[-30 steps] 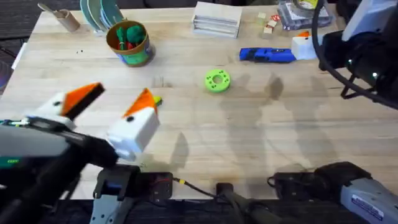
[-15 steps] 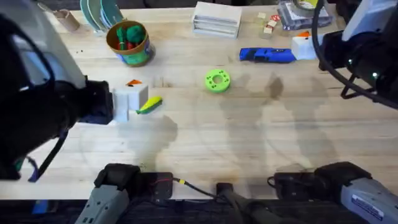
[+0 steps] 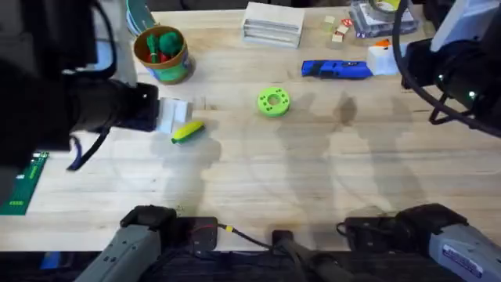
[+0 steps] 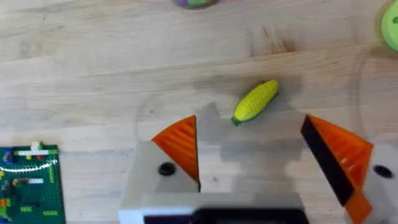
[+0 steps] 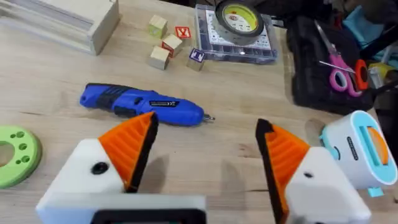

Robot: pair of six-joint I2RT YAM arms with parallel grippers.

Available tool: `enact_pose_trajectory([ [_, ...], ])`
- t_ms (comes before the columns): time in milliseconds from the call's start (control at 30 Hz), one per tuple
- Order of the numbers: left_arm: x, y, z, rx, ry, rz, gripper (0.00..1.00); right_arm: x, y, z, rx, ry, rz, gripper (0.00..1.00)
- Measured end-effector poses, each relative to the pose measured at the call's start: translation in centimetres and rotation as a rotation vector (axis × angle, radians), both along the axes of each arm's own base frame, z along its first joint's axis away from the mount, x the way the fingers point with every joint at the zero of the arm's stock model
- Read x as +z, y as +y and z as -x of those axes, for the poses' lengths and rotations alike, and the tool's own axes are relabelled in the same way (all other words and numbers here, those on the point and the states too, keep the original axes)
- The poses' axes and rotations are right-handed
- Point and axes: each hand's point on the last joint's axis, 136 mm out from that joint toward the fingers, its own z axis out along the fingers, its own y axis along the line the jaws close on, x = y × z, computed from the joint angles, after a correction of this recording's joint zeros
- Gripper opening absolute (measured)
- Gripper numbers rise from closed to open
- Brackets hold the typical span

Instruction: Pick up the gripper from the table and insert it into the empty holder that is missing its gripper. Then pick up a screw, insert it into the mounting hole, and use the screwdriver to tighten it. Finally, clean up the table by picking up the vegetable and placing it into the bucket.

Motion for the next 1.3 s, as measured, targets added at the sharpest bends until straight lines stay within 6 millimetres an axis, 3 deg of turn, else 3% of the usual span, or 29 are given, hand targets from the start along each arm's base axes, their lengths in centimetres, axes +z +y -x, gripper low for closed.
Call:
enact_pose_trajectory([
  [233,-2.8,-0.8,-1.8,-0.131,0.126,-0.042,0.993,0.0,0.0,0.0,0.0,0.0,0.0,0.991],
  [467,-6.5,-2.7,-2.5,-0.339,0.289,-0.017,0.993,0.0,0.0,0.0,0.0,0.0,0.0,0.992],
  [500,-7.9,-3.4,-3.0,-0.401,0.336,-0.001,0.992,0.0,0.0,0.0,0.0,0.0,0.0,0.992],
  [900,-13.2,-4.0,-4.5,-0.509,0.483,0.008,0.995,0.0,0.0,0.0,0.0,0.0,0.0,0.992],
  [1000,-14.5,-3.9,-4.1,-0.513,0.53,0.015,0.995,0.0,0.0,0.0,0.0,0.0,0.0,0.992],
  [1300,-15.7,-3.9,-4.2,-0.545,0.557,0.009,0.995,0.0,0.0,0.0,0.0,0.0,0.0,0.992],
])
